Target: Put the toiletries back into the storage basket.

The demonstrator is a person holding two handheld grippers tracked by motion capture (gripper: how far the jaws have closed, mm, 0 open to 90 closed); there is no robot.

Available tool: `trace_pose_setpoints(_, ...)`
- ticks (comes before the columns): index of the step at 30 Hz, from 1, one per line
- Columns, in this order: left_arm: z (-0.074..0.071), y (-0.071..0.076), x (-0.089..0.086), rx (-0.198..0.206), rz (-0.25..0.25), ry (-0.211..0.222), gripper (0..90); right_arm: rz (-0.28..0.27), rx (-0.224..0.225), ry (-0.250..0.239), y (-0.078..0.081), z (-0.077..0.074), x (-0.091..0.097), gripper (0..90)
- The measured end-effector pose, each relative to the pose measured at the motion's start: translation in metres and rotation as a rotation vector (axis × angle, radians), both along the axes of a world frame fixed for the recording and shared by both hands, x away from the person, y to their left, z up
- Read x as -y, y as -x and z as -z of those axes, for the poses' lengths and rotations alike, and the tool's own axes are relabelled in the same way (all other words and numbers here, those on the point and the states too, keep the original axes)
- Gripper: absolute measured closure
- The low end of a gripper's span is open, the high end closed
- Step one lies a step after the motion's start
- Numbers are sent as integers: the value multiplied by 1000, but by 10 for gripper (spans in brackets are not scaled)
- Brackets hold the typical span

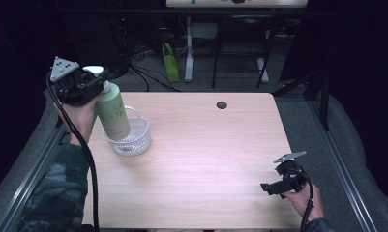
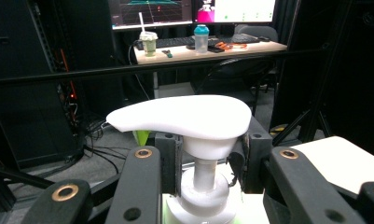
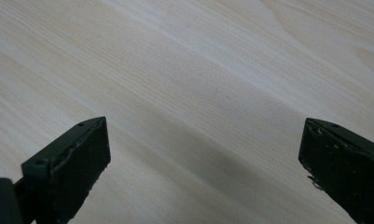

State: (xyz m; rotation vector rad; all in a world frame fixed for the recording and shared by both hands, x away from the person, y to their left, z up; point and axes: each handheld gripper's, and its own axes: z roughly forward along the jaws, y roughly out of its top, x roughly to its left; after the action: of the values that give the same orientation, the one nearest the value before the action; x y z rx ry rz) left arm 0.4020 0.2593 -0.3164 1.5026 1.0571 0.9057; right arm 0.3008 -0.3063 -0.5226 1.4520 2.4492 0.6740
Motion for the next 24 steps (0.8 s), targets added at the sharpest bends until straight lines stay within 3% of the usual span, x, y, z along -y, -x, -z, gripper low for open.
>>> trace_pose_setpoints(24, 27, -10, -3, -28, -8, 9, 670, 0, -1, -2, 0, 0, 0, 17)
